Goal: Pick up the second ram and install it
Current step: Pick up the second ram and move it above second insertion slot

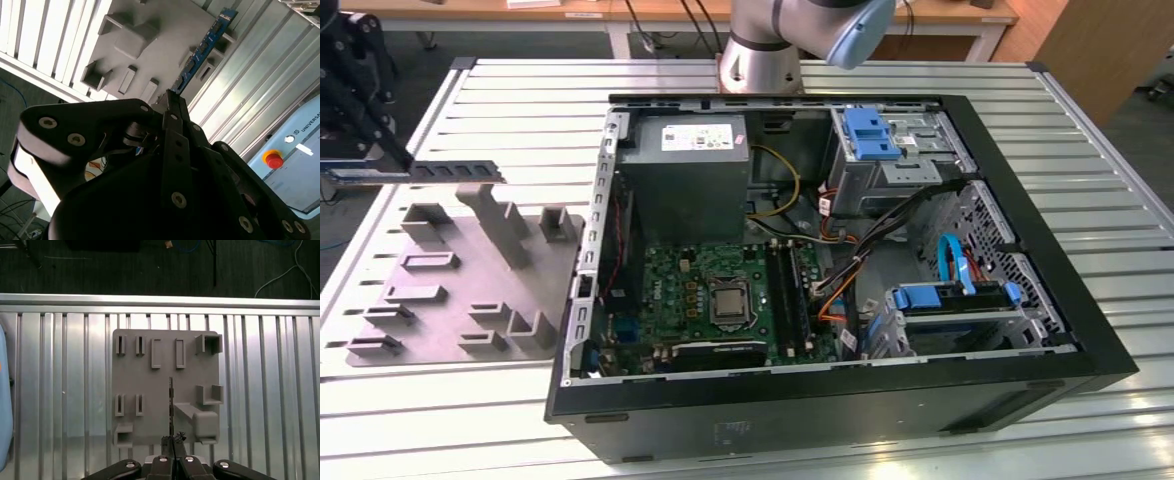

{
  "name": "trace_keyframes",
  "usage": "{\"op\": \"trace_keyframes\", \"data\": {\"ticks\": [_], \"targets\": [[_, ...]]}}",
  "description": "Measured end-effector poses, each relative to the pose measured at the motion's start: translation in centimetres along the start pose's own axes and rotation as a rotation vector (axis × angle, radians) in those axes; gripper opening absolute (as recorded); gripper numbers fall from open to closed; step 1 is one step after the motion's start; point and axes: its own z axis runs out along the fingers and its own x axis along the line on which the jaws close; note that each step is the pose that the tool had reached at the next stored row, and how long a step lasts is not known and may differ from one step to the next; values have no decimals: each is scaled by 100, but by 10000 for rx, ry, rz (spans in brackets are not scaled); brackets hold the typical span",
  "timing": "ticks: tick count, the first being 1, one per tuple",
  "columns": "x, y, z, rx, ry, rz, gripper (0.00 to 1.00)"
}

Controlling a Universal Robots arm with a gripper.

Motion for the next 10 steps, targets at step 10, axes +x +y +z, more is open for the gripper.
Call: {"op": "trace_keyframes", "data": {"ticks": [10], "targets": [[-14, -336, -15, -7, 1, 3, 12]]}}
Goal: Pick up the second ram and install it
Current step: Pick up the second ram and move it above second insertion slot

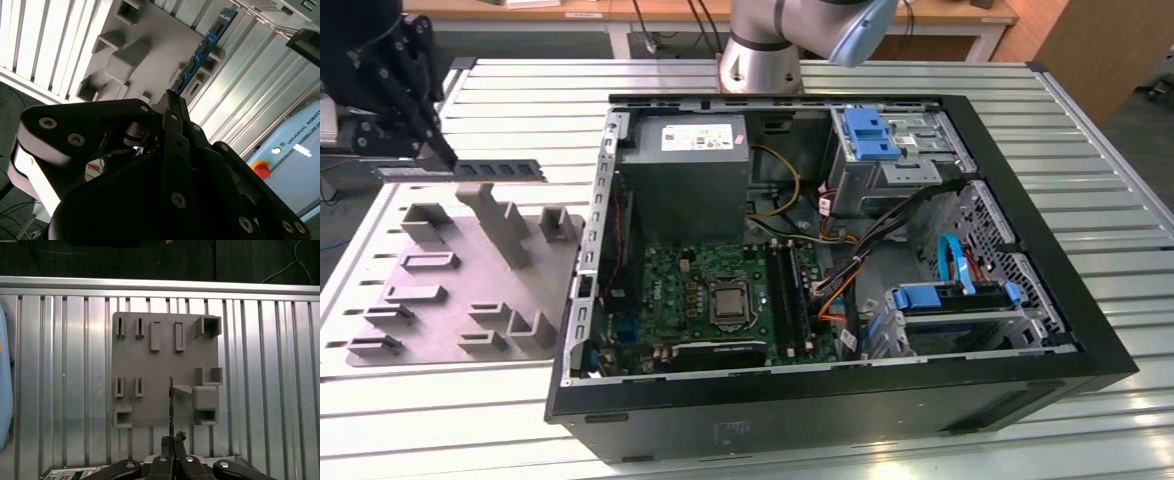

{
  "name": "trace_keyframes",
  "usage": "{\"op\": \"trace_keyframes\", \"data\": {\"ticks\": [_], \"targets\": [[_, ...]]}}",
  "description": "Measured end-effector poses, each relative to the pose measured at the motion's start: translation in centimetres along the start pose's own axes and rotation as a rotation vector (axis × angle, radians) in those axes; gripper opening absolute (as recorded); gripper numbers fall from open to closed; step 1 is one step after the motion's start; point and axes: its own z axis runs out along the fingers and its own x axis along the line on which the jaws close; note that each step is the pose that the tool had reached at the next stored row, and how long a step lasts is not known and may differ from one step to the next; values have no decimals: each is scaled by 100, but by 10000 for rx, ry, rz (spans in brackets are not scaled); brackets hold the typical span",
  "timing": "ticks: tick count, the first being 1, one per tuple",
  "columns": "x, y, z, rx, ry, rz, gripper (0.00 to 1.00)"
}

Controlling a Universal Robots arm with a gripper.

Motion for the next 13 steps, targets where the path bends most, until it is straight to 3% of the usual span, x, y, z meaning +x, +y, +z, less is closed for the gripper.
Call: {"op": "trace_keyframes", "data": {"ticks": [13], "targets": [[-17, -423, -17, -3, 0, -1, 12]]}}
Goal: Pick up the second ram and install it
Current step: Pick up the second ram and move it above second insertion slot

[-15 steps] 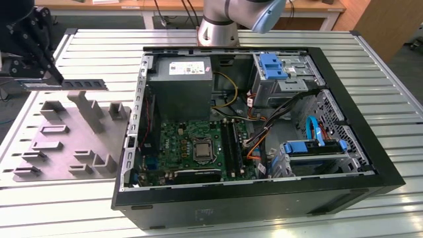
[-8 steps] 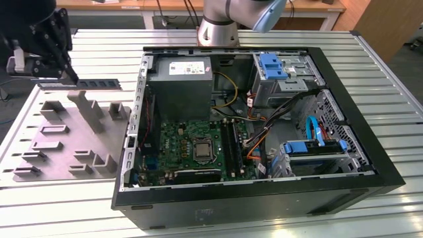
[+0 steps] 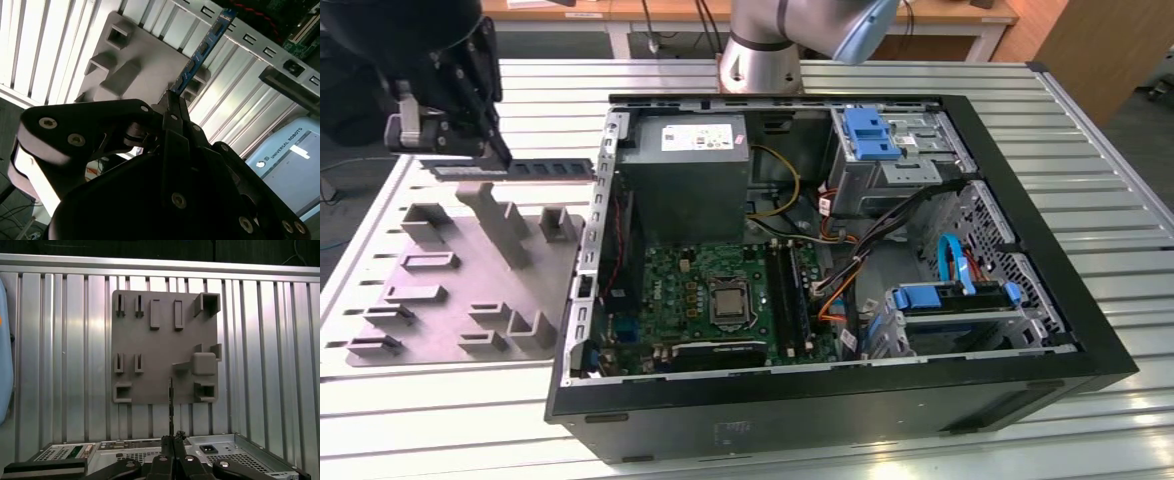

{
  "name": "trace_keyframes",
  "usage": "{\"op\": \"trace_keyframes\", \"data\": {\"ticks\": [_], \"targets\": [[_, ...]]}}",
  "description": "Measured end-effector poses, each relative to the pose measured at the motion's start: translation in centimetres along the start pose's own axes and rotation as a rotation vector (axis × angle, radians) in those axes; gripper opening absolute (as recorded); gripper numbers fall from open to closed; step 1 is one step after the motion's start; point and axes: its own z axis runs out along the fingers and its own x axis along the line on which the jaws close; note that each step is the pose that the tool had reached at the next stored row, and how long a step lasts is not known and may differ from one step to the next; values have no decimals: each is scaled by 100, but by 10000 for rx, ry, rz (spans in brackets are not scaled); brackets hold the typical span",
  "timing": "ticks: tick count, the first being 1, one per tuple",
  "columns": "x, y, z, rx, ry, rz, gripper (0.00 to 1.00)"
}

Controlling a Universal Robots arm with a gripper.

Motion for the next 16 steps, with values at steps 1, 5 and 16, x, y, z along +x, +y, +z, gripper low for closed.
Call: {"op": "trace_keyframes", "data": {"ticks": [1, 5, 16], "targets": [[-1, -31, -1, -1, 0, 1, 12], [-6, -160, -5, 0, 0, 0, 12], [-21, -533, -18, -3, 1, 1, 12]]}}
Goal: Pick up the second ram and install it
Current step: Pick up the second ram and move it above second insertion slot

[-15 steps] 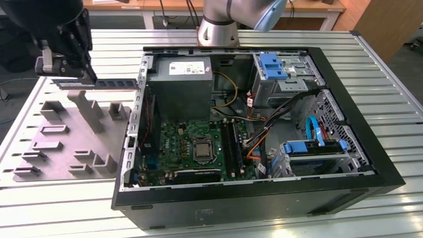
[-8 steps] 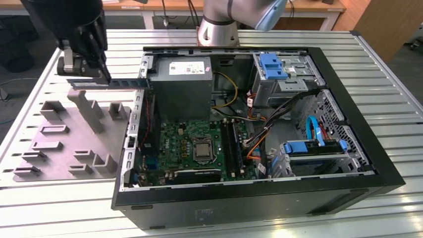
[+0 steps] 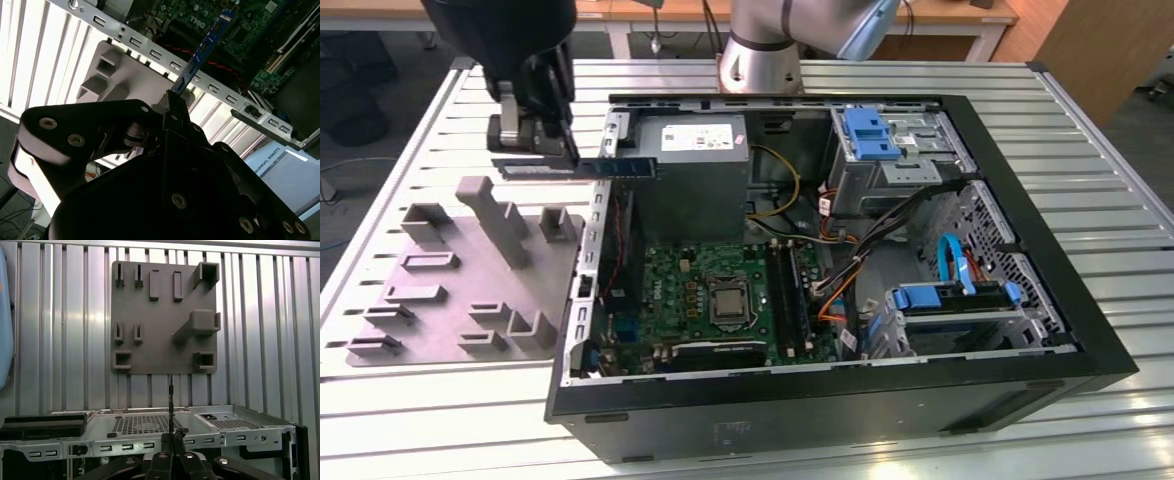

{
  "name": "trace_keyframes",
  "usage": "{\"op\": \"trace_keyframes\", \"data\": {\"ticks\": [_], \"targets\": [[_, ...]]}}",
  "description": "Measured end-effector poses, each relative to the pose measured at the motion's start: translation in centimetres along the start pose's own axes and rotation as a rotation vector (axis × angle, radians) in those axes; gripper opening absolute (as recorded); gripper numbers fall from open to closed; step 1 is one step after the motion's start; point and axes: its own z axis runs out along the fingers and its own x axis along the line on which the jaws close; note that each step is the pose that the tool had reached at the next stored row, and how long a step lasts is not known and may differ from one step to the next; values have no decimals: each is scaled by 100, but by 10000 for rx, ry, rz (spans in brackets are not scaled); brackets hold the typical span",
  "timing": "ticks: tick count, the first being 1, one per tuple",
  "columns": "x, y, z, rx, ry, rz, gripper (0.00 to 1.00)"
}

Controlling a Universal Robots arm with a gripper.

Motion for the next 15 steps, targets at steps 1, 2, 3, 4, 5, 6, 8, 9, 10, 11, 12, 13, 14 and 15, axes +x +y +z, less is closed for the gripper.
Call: {"op": "trace_keyframes", "data": {"ticks": [1, 2, 3, 4, 5, 6, 8, 9, 10, 11, 12, 13, 14, 15], "targets": [[-1, -36, -1, 0, 0, -1, 12], [-3, -73, -2, 0, -1, -1, 12], [-4, -113, -3, 0, -1, 0, 12], [-6, -149, -5, -2, 0, 1, 12], [-7, -184, -6, -1, -1, 1, 12], [-9, -220, -7, -1, -1, 0, 12], [-11, -295, -10, -3, 0, -1, 12], [-13, -332, -11, -2, 0, 1, 12], [-15, -371, -12, -2, 0, 1, 12], [-16, -408, -13, -2, -1, 0, 12], [-17, -446, -15, -3, -1, -1, 12], [-19, -483, -16, -3, -1, 0, 12], [-20, -519, -17, -3, -1, 1, 12], [-22, -555, -19, -4, 0, 1, 12]]}}
